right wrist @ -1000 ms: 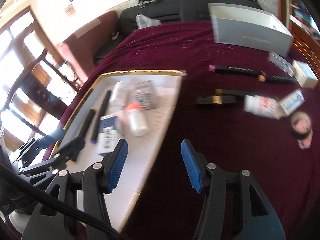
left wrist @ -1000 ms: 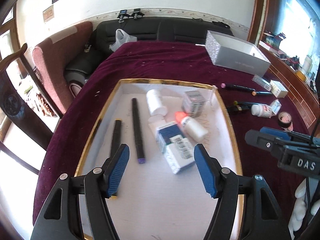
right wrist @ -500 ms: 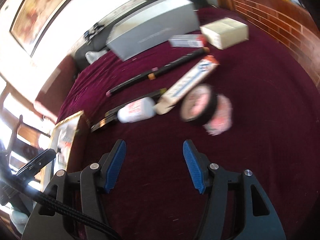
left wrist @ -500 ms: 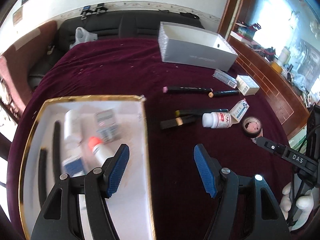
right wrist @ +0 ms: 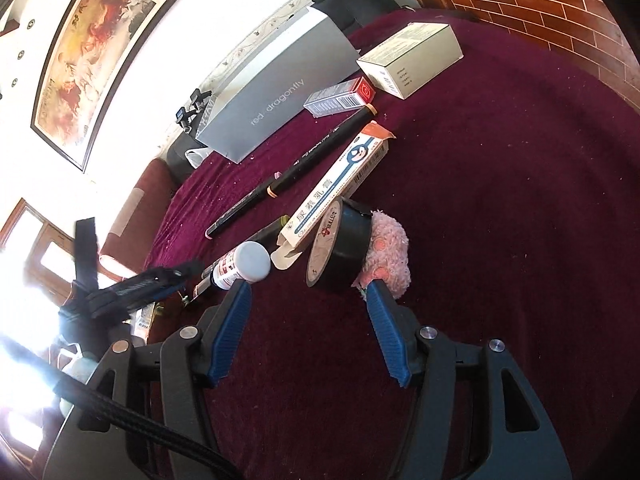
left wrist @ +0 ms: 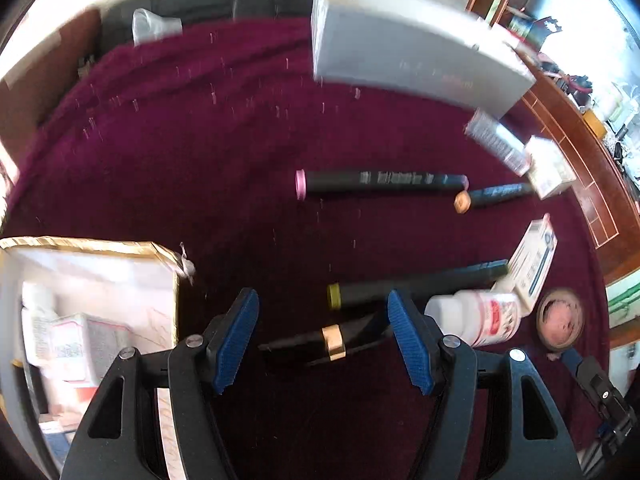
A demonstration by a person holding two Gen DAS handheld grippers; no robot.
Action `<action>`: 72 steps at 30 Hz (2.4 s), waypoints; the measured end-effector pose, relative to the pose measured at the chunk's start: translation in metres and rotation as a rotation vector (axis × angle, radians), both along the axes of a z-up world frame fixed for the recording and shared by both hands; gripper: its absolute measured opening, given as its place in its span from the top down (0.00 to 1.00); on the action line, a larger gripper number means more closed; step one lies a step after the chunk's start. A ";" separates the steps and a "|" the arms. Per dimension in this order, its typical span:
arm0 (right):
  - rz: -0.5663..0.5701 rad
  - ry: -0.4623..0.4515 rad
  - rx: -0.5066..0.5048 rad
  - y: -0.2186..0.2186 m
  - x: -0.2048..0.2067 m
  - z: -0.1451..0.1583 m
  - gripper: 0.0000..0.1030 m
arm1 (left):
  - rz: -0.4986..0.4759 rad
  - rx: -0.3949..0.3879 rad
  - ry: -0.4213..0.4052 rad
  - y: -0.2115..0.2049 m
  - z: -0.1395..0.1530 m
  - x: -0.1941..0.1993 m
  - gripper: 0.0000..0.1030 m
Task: Organize objects
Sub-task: 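Move both tools back over the remaining items on the table, then grasp the black marker cap with the left tool while the right tool grasps the red-labelled white bottle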
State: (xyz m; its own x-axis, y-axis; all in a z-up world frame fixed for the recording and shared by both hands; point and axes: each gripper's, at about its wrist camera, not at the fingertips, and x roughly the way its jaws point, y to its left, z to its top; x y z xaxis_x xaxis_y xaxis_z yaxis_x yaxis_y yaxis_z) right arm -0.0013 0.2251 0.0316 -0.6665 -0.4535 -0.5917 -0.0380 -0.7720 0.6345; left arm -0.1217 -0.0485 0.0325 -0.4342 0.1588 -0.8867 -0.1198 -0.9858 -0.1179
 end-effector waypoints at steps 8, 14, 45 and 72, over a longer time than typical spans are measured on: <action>0.040 -0.024 -0.021 -0.002 -0.002 -0.008 0.39 | -0.241 0.129 -0.116 0.029 -0.009 0.044 0.41; 0.034 -0.024 -0.008 -0.004 -0.001 -0.009 0.39 | -0.272 0.019 -0.027 0.041 -0.016 0.064 0.41; 0.049 -0.025 0.098 -0.020 -0.002 -0.010 0.31 | -0.277 0.143 0.174 0.027 0.036 0.170 0.86; -0.006 -0.213 0.339 -0.125 -0.064 0.011 0.55 | -0.123 0.329 0.197 -0.080 0.037 0.191 0.86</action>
